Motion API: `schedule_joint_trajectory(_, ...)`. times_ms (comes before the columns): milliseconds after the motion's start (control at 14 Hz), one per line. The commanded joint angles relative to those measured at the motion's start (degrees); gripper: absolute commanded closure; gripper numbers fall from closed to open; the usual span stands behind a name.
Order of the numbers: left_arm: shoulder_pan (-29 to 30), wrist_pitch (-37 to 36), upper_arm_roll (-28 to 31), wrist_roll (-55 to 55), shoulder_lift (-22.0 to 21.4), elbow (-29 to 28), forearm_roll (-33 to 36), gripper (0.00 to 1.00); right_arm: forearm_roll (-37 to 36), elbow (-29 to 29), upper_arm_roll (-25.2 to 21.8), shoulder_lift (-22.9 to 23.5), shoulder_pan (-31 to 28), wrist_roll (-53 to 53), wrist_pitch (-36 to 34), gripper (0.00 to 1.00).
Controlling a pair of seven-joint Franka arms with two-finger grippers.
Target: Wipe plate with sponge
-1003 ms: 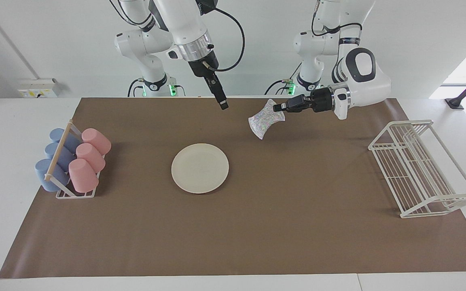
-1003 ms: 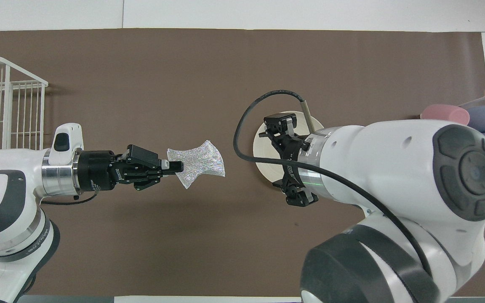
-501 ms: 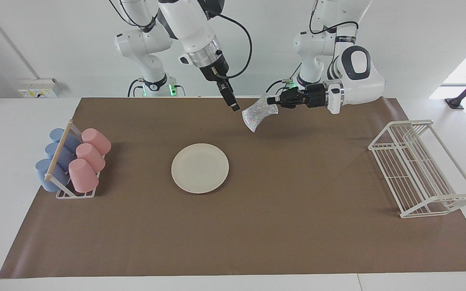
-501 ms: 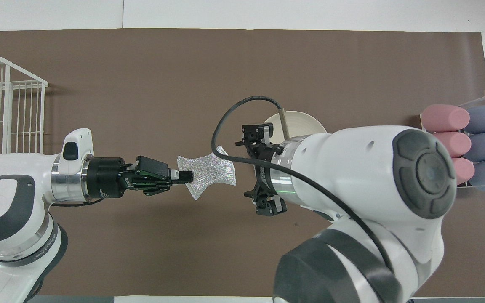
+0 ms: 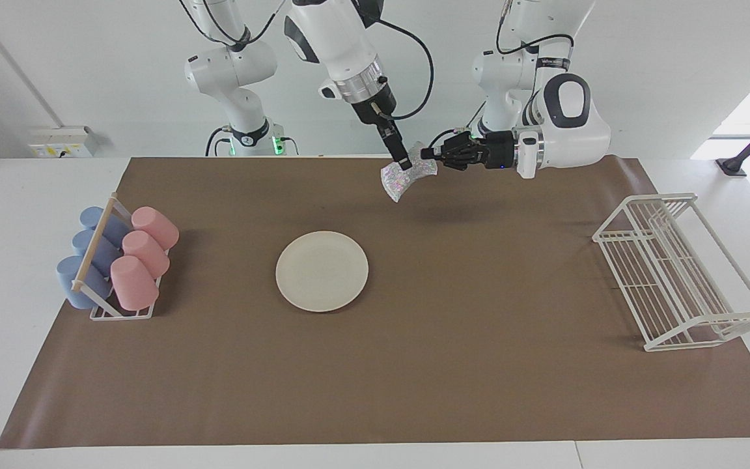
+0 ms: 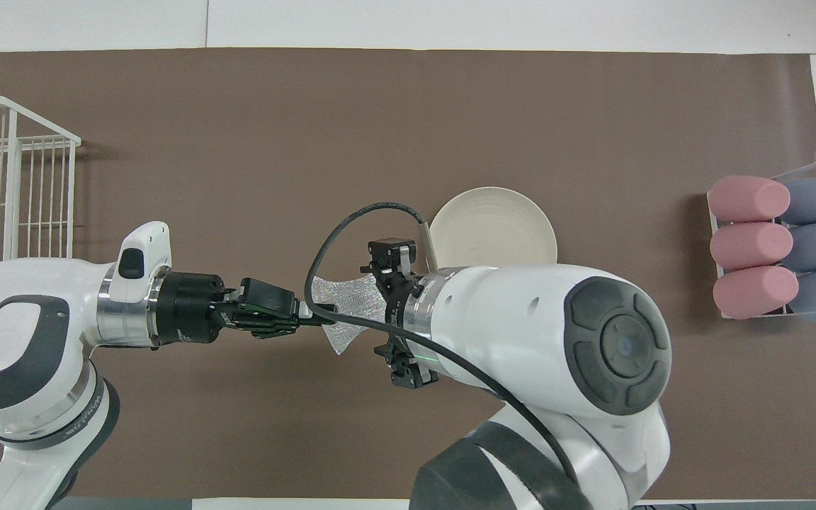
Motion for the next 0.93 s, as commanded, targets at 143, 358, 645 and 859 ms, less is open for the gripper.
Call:
schedule_joint_trajectory(143, -0.15, -1.56, 0.77, 1.14, -1.38, -1.42, -1.03, 1.00, -0.01, -1.38, 0.14, 0.12, -0.12, -1.05, 1.48, 0.00)
schedule_joint_trajectory(358, -0.07, -1.91, 0.86, 1.14, -1.38, -1.34, -0.94, 1.00, -0.01, -2.16, 0.14, -0.15, 0.23, -1.04, 1.65, 0.00)
schedule_joint_trajectory(645, -0.07, -2.44, 0.86, 1.57, -1.38, -1.25, -0.94, 1.00, -0.19, -2.17, 0.14, -0.15, 0.58, -1.30, 1.66, 0.25)
schedule_joint_trajectory(859, 0.19, -3.75, 0.95, 3.42, -1.03, -1.42, -0.85, 1.00, -0.27, -2.17, 0.06, -0.06, 0.67, -4.02, 1.74, 1.00)
